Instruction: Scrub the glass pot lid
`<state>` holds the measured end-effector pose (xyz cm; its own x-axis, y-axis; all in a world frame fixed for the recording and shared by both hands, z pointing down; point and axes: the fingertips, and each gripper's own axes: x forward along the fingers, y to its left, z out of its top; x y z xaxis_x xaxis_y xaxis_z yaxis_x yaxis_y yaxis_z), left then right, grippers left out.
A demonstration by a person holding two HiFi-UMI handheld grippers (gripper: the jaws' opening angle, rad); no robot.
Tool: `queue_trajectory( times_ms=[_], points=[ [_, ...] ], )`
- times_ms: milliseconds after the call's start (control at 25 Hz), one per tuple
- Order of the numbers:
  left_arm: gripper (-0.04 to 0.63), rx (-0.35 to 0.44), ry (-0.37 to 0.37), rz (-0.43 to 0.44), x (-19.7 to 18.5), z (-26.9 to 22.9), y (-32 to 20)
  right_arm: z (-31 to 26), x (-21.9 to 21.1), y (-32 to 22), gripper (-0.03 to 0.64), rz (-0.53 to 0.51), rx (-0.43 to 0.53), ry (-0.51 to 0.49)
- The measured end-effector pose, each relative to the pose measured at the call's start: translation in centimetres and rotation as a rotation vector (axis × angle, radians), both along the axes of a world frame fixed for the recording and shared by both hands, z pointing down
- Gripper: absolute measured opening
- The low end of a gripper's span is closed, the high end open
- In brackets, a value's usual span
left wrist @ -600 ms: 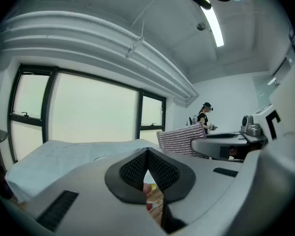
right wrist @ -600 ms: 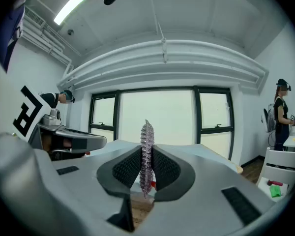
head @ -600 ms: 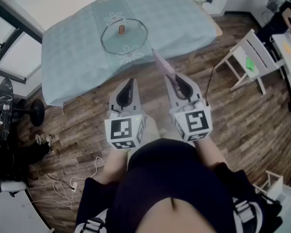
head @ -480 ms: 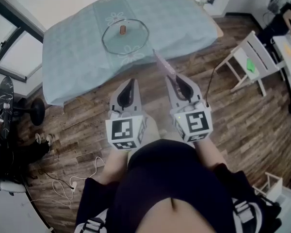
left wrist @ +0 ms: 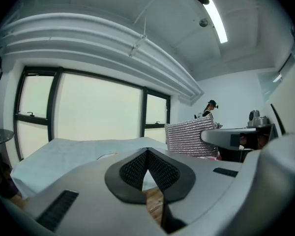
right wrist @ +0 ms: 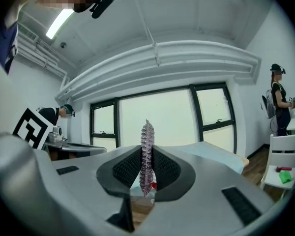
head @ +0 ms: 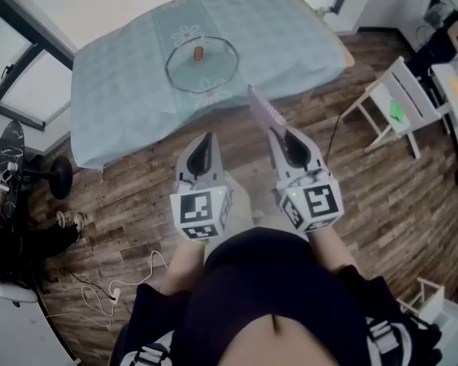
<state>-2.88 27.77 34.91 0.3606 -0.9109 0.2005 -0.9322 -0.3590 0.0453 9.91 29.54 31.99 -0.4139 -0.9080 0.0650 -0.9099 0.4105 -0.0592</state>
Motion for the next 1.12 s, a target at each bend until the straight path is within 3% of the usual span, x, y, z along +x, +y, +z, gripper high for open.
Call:
queue_trajectory(
  times_ms=[360, 560, 1120],
  points=[
    [-0.002, -0.038, 0.055, -0.016, -1.0, 0.8, -2.1, 1.3, -0.5, -1.6, 0.066, -0.02, -0.04, 0.022],
    [-0.002, -0.031, 0.041, -0.016, -1.3, 1.0, -4.1, 2.2, -1.0, -3.8, 0.066, -0.032, -0.075, -0.011],
    [-0.002, -0.03, 0.078, 0.001, -2.7, 1.6, -14.8, 2.3, -2.6, -14.9, 0.066, -0.06, -0.082, -0.043]
  ],
)
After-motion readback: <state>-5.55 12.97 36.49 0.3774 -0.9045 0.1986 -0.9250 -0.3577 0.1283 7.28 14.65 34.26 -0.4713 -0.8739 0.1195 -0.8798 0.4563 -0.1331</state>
